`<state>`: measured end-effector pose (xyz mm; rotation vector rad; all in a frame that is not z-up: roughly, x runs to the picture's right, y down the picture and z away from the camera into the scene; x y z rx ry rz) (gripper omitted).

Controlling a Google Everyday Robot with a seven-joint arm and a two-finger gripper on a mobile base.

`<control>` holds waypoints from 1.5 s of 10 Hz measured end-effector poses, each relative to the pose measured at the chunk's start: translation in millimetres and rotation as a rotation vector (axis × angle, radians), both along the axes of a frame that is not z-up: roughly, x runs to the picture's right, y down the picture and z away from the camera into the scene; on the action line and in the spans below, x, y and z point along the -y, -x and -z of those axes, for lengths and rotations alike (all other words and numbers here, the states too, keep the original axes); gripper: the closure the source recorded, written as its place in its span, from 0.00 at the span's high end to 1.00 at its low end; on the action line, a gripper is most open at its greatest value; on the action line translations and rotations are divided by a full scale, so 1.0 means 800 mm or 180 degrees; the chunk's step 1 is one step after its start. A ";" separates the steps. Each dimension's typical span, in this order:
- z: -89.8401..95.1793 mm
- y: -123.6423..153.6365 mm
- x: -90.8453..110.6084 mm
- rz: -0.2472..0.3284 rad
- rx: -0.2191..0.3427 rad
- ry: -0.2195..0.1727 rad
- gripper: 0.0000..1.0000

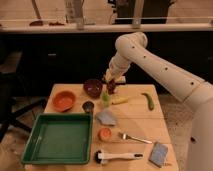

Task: Place grapes in purple bowl

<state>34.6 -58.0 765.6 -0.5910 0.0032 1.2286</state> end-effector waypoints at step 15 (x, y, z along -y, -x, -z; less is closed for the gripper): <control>-0.043 0.130 -0.006 0.0157 0.0439 -0.0379 0.00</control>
